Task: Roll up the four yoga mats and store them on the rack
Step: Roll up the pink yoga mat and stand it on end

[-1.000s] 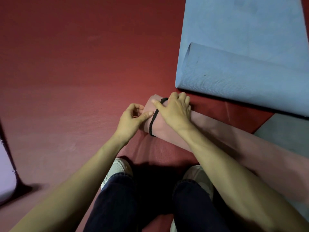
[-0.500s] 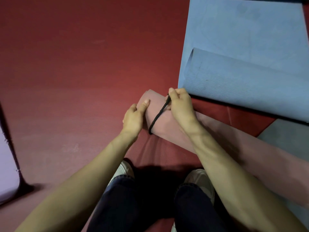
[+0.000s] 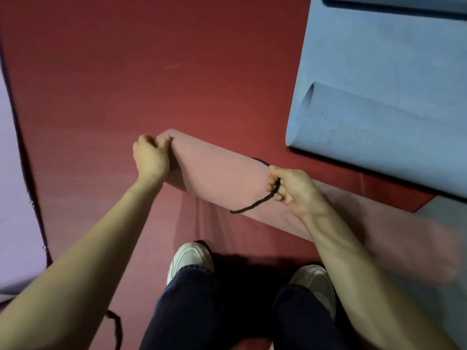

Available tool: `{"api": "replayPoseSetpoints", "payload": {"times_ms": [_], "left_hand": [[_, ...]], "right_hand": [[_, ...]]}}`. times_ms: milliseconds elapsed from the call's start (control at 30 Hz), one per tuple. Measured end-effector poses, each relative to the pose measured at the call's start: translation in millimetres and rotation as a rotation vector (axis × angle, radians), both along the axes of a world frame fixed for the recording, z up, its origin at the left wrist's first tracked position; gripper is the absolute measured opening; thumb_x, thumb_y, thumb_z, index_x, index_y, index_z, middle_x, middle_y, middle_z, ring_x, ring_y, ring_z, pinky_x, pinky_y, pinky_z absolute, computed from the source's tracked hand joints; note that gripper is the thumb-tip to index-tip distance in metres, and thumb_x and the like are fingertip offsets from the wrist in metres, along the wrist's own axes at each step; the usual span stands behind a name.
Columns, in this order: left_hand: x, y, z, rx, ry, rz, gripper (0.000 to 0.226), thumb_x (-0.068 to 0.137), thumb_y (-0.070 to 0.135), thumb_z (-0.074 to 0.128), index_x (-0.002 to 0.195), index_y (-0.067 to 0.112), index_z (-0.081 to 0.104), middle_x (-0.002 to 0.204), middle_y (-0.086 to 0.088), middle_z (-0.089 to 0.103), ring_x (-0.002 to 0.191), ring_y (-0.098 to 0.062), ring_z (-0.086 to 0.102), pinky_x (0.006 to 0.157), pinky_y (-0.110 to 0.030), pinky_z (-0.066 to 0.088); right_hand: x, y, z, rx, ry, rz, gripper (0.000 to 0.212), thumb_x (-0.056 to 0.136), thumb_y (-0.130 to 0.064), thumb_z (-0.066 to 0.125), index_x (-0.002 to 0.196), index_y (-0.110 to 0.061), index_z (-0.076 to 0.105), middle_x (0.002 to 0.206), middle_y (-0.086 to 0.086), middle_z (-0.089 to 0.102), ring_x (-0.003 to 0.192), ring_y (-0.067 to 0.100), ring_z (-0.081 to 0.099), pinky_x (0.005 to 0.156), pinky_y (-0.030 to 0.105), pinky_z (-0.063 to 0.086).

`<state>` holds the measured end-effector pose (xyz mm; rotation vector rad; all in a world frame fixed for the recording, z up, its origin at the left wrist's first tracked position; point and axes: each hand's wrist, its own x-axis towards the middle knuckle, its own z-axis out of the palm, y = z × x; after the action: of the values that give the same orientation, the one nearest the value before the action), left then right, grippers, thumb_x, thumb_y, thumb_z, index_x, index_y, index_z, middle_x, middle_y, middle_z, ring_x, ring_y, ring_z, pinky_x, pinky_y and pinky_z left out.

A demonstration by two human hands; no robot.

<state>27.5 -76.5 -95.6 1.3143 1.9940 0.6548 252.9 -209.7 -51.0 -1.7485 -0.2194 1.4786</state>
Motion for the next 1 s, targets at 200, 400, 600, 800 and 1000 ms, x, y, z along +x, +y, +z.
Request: {"api": "replayPoseSetpoints", "payload": {"times_ms": [200,400,600,800,1000], "left_hand": [[30,-45,-6,0.248,0.376,-0.568,0.051,0.089,0.013,0.027,0.134,0.006,0.050,0.144,-0.020,0.040,0.140,-0.036,0.024,0.113,-0.055,0.006],[51,-76,-7,0.280,0.500,-0.969,0.072,0.086,0.068,0.018,0.143,0.027,0.040,0.148,0.006,0.037,0.143,-0.021,0.020,0.102,-0.070,-0.013],[31,-101,-15,0.351,0.472,-0.924,0.072,0.083,0.072,0.034,0.136,0.025,0.046,0.143,0.003,0.042,0.140,-0.022,0.025,0.102,-0.074,-0.007],[33,-79,-10,0.239,0.439,-0.971,0.087,0.073,0.084,0.022,0.148,0.040,0.024,0.156,0.013,0.022,0.146,-0.011,0.005,0.105,-0.063,-0.020],[96,-33,3,0.120,0.459,-0.782,0.062,0.080,0.070,0.048,0.128,0.033,0.056,0.151,-0.008,0.028,0.142,-0.031,0.015,0.110,-0.061,-0.004]], "right_hand": [[-1,13,-1,-0.029,0.026,-0.065,0.023,0.099,-0.013,0.045,0.078,-0.009,0.055,0.043,-0.007,0.056,0.041,0.005,0.059,0.036,0.013,0.034],[-7,20,6,-0.026,0.342,-0.127,0.012,0.094,-0.009,0.047,0.100,-0.004,0.056,0.054,-0.003,0.060,0.048,0.007,0.063,0.037,0.014,0.038],[18,53,-9,-0.017,0.731,-0.651,0.019,0.089,-0.005,0.054,0.105,0.005,0.052,0.091,0.016,0.059,0.071,0.023,0.060,0.039,0.022,0.050],[45,21,-13,0.049,0.681,-0.830,0.036,0.092,-0.005,0.051,0.126,0.000,0.043,0.096,0.013,0.051,0.066,0.017,0.054,0.046,0.026,0.052],[3,-9,9,0.084,0.320,-0.384,0.024,0.095,-0.008,0.047,0.071,-0.014,0.046,0.056,-0.001,0.041,0.056,0.011,0.047,0.055,0.024,0.050]]}}
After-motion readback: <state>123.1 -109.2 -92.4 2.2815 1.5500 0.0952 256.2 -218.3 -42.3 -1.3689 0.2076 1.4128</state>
